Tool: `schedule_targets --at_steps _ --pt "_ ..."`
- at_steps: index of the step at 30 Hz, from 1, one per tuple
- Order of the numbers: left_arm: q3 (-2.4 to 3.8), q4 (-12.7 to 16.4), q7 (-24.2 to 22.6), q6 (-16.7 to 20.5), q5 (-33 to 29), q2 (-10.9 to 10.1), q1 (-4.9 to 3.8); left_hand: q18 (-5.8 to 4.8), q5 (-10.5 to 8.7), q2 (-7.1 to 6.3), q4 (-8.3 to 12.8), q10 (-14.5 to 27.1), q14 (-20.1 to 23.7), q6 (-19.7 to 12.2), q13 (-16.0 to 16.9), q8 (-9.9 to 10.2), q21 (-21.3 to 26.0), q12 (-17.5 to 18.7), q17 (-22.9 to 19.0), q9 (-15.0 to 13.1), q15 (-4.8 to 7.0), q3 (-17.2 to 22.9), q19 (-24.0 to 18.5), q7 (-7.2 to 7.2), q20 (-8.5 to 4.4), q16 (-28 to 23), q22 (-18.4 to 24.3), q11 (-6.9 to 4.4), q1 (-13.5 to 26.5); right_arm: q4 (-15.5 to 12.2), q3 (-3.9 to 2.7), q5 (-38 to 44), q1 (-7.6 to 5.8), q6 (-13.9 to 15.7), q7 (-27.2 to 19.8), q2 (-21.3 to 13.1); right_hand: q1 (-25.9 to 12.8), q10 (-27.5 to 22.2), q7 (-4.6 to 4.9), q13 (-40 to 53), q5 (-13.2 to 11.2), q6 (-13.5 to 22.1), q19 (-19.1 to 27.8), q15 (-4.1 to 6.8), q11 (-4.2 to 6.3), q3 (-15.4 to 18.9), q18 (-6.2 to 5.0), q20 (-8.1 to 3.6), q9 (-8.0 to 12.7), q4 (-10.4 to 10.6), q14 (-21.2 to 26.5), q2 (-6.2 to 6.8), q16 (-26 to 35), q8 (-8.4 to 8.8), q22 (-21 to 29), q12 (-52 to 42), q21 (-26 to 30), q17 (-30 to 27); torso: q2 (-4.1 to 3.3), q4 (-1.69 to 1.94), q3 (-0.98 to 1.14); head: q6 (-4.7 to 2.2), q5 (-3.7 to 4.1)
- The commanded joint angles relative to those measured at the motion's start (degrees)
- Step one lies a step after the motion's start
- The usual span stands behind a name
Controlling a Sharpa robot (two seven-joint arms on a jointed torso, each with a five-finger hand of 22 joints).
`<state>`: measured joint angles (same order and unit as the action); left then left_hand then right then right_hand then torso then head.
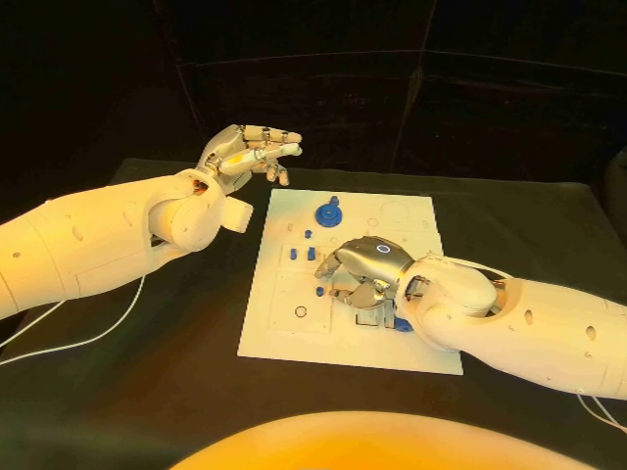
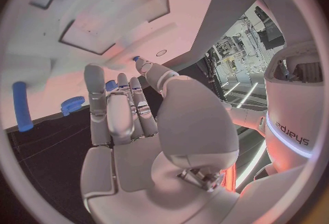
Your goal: Assemble the parts on the task board
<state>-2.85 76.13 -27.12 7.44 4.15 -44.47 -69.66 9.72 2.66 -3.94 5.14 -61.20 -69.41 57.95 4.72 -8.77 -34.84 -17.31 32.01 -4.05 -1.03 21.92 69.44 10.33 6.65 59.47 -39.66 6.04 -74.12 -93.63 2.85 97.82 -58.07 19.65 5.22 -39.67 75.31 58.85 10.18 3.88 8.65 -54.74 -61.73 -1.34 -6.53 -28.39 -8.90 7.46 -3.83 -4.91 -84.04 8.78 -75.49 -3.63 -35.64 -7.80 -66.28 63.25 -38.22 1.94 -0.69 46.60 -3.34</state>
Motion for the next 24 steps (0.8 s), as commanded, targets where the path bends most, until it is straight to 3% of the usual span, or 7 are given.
schedule_targets --at_steps 1,5,8,12,14,20,24 --pt "0.05 0.1 -0.1 -0.7 -0.2 0.0 -0.09 0.66 0.11 0.10 0.1 0.2 0.3 -0.4 0.1 -0.4 0.3 -0.3 -0.1 0.1 -0.10 -0.3 -0.2 0.01 0.03 -0.3 0.1 0.02 0.0 -2.0 -0.29 -5.5 -0.68 4.3 -0.1 -2.5 0.1 0.5 -0.13 0.0 0.2 -0.8 -0.7 -0.08 -0.03 0.4 -0.76 -0.08 -0.2 0.0 -1.0 -0.83 -0.3 -0.54 -0.3 -0.6 -0.4 0.2 0.06 -0.11 -0.08 -0.32 0.26" --pt "0.05 0.1 -0.1 -0.8 -0.2 -0.1 -0.09 0.66 0.11 0.11 0.1 0.3 0.4 -0.4 0.1 -0.4 0.4 -0.3 -0.2 0.1 -0.10 -0.4 -0.2 0.01 0.04 -0.3 0.1 0.02 0.0 -3.8 -1.23 -9.2 -2.46 3.3 1.1 -6.2 0.3 1.3 -0.37 0.0 0.2 -1.4 -1.3 0.08 0.21 0.4 -0.64 -0.21 -0.3 -0.1 -1.2 -1.04 -0.7 -0.71 -1.0 -1.4 -0.8 0.8 0.08 -0.21 -0.06 -0.77 0.97" --pt "0.05 0.1 -0.1 -0.9 -0.2 -0.1 -0.09 0.66 0.11 0.11 0.1 0.3 0.4 -0.4 0.1 -0.4 0.4 -0.3 -0.2 0.1 -0.10 -0.4 -0.2 0.01 0.04 -0.3 0.1 0.02 0.0 -3.7 -1.60 -10.6 -4.18 1.7 2.0 -8.1 -0.1 1.1 -1.30 -0.1 0.1 -0.6 -1.8 0.33 0.62 1.2 -0.58 -0.44 0.0 0.0 -1.4 -0.26 -1.2 -0.19 -1.3 -1.7 -1.0 1.6 0.00 -0.19 -0.07 -1.10 1.54" --pt "0.05 0.0 -0.1 -1.0 -0.2 0.0 -0.08 0.66 0.11 0.11 0.1 0.3 0.4 -0.4 0.1 -0.4 0.4 -0.3 -0.2 0.1 -0.10 -0.4 -0.2 0.01 0.04 -0.3 0.1 0.02 0.0 -2.6 -1.85 -9.9 -5.93 -1.2 3.5 -9.8 -1.3 -0.2 -1.55 -0.1 0.4 0.0 -1.9 0.42 0.68 4.4 -0.59 -0.58 0.0 0.7 -1.5 0.83 -1.6 -0.13 -0.9 -2.0 -0.7 2.0 0.05 -0.28 -0.13 -1.38 1.89" --pt "0.04 0.0 0.0 -1.1 -0.2 0.1 -0.05 0.66 0.11 0.13 0.1 0.3 0.4 -0.4 0.1 -0.4 0.4 -0.3 -0.2 0.1 -0.11 -0.4 -0.2 0.00 0.04 -0.3 0.1 0.01 0.0 -2.1 -1.91 -8.5 -6.36 -2.6 4.4 -10.3 -1.5 -1.0 -1.26 -0.1 0.2 0.4 -1.9 0.44 0.60 6.3 -0.55 -0.52 0.0 1.0 -1.5 1.13 -1.8 -0.06 -0.5 -2.1 -0.4 2.1 -0.02 -0.09 -0.07 -1.52 2.15" --pt "0.03 -0.1 0.0 -1.2 -0.2 0.2 0.04 0.66 0.11 0.13 0.1 0.3 0.4 -0.4 0.1 -0.4 0.4 -0.3 -0.2 0.1 -0.11 -0.4 -0.2 0.00 0.04 -0.3 0.1 0.01 0.0 -1.5 -1.97 -5.0 -6.79 -5.6 6.0 -10.7 -0.4 -1.6 -0.36 -0.2 -0.5 0.4 -2.0 0.23 0.26 9.8 -0.58 -0.49 0.0 1.4 -1.4 0.69 -1.8 -0.07 0.0 -2.4 0.1 1.9 -0.02 0.00 -0.06 -1.54 2.36" --pt "0.03 -0.1 0.0 -1.2 -0.2 0.2 0.05 0.66 0.11 0.13 0.1 0.3 0.4 -0.4 0.1 -0.4 0.4 -0.4 -0.2 0.1 -0.11 -0.4 -0.2 0.00 0.05 -0.3 0.1 0.01 0.0 -1.3 -1.97 -4.0 -6.85 -7.4 6.3 -10.8 0.0 -1.6 -0.29 -0.2 -0.6 -0.3 -2.1 0.33 0.24 11.1 -0.61 -0.47 -0.1 1.5 -1.5 0.41 -1.9 -0.26 0.0 -2.4 0.1 2.0 -0.02 -0.04 -0.08 -1.42 2.29"
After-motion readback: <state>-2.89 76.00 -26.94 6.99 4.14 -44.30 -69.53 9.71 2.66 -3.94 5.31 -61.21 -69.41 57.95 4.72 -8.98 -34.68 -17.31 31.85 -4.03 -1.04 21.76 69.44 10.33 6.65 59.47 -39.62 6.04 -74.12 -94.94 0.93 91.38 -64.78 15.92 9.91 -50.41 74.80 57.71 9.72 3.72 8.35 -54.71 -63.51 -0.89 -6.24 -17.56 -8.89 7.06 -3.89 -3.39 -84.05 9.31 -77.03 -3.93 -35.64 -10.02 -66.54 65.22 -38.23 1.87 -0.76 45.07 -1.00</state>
